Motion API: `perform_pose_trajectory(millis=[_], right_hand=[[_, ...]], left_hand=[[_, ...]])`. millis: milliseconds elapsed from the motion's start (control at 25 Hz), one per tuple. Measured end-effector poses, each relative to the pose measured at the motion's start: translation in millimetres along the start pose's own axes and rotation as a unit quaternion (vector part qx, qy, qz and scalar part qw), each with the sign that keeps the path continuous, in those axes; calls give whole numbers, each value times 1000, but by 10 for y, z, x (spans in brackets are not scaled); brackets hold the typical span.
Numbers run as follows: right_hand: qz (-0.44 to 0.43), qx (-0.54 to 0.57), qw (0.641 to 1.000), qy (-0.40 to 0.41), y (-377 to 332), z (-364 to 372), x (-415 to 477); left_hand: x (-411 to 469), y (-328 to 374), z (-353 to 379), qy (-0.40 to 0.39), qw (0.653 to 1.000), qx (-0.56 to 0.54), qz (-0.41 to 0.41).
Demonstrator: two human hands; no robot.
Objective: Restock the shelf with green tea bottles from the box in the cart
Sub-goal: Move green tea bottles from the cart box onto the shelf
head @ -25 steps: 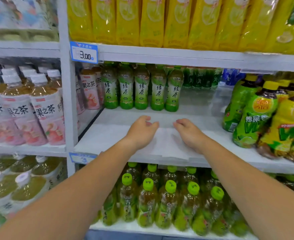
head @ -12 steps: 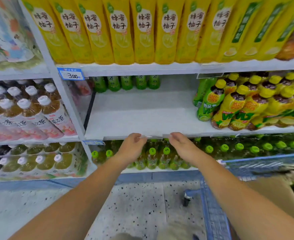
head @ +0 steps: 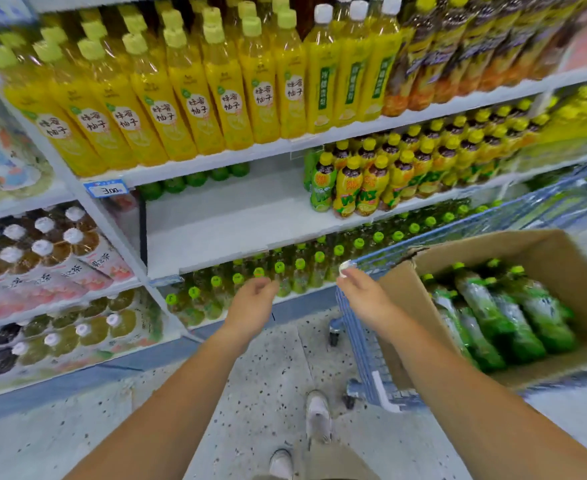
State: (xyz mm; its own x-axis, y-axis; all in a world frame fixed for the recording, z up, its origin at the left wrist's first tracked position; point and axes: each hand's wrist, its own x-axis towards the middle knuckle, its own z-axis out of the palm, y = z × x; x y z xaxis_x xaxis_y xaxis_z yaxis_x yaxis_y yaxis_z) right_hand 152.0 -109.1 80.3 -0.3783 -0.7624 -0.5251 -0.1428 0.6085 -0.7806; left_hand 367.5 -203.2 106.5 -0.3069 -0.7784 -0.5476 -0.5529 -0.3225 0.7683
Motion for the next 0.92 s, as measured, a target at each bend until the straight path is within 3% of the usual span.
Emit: perform_pose_trajectory(millis=[400,600,920], right_hand=[[60,42,971,230,816,-597,-1592],[92,44,959,263,1112,-1169,-1891],[112,7,962,250,1788,-2407,-1609]], left_hand=[[-763,-59,1058,-147,988,25,42],[-986,219,1726,-206,974,51,83],[-948,927,3086,-230,968,68,80]])
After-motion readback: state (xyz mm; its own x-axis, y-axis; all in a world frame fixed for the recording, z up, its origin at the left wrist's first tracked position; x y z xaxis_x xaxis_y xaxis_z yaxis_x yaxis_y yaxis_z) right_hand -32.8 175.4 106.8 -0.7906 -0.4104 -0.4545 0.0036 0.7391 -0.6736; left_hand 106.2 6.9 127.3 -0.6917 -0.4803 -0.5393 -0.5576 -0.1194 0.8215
